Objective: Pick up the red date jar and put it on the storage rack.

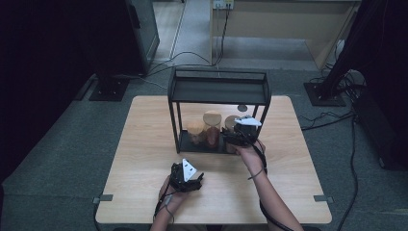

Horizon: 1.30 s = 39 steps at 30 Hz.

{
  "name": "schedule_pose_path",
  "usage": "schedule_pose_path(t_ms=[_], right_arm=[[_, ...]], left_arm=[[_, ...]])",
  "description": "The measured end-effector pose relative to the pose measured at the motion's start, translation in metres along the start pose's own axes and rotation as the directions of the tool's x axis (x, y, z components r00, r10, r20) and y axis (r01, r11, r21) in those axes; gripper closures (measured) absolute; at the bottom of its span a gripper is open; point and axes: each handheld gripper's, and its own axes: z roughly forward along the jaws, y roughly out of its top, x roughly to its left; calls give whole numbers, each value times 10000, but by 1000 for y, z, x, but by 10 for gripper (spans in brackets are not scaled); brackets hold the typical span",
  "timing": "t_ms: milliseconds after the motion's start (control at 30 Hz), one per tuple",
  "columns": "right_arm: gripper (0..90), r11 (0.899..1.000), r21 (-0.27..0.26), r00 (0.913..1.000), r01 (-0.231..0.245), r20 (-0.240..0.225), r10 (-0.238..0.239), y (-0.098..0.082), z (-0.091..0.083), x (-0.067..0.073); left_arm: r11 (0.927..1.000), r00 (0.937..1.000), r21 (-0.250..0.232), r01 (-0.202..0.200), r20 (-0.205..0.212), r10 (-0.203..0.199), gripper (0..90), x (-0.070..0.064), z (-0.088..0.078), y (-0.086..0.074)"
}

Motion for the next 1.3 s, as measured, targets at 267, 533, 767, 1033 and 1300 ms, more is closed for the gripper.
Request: schedule_pose_path(t_ms=[267,533,767,1033,1300], right_arm=[[196,9996,-66,9995,282,112,-281,-7,-6,10],[195,9983,-244,9980,533,367,-524,-18,-14,20],[196,9985,-378,9987,404,332,-392,-26,-23,20],[195,9989,-365,9996,299,26,-298,-29,-29,13],[195,9989,-360,9988,294,-368,-308,-31,-38,5]], left_arm=[[10000,10000,21,-18,1,18,217,0,0,0],[10000,10000,26,-7,-35,7,217,0,0,0],[9999,9999,-1,131,-29,-131,217,1,-1,0],[10000,10000,-25,78,-46,-78,217,0,-1,-1],[9999,9999,8,100,-51,-100,217,1,-1,0]])
